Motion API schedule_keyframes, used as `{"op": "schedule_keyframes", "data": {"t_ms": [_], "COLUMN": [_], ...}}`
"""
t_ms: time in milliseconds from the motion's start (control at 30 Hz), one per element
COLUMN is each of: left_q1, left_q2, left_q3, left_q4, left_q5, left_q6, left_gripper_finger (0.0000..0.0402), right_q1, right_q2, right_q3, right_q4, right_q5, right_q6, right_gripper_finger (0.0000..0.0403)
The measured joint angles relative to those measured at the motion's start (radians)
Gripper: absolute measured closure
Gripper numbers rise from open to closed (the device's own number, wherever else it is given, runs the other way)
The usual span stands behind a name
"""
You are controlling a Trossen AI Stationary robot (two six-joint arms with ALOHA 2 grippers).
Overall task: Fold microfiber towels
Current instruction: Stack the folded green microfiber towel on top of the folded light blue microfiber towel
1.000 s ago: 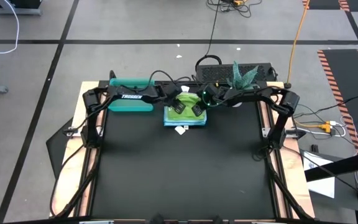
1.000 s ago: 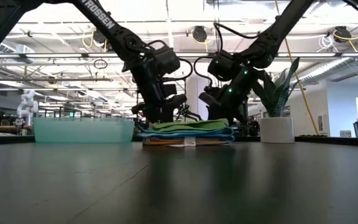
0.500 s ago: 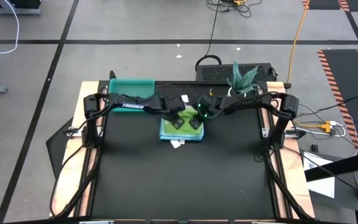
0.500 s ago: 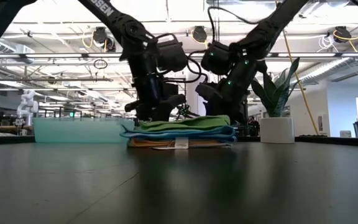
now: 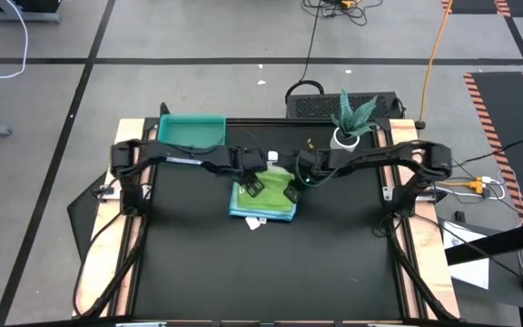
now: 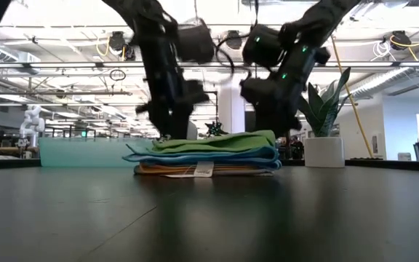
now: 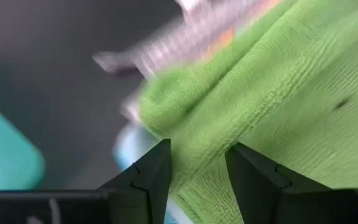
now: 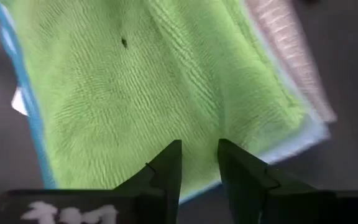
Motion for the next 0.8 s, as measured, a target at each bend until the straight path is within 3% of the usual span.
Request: {"op": "schedule_keyframes", "data": {"t_ms": [200, 400, 667, 800], "left_q1": [0.000, -0.008, -0.040, -0.054], "left_q2": [-0.167, -0.279, -0.283, -0.279], "left_q3": [0.002, 0.003, 0.003, 0.002], "left_q4": [-0.077, -0.087, -0.092, -0.097], "left_q5": [-0.093, -0.107, -0.106, -0.105], "left_q6": [0.010, 0.000, -0.016, -0.023], "left_gripper_finger": [0.0248, 0.0248, 0.0248, 0.0248], "right_q1": [0.016, 0.080, 0.145, 0.173], "right_q2": [-0.116, -0.123, -0.039, 0.021], "right_q3": [0.000, 0.002, 0.003, 0.003], "right_q4": [-0.085, -0.040, 0.044, 0.035], "right_q5": [0.013, 0.018, 0.081, 0.022], "right_q6": [0.027, 0.070, 0.075, 0.104], "right_gripper_finger": [0.0307, 0.0307, 0.0307, 0.0307]}}
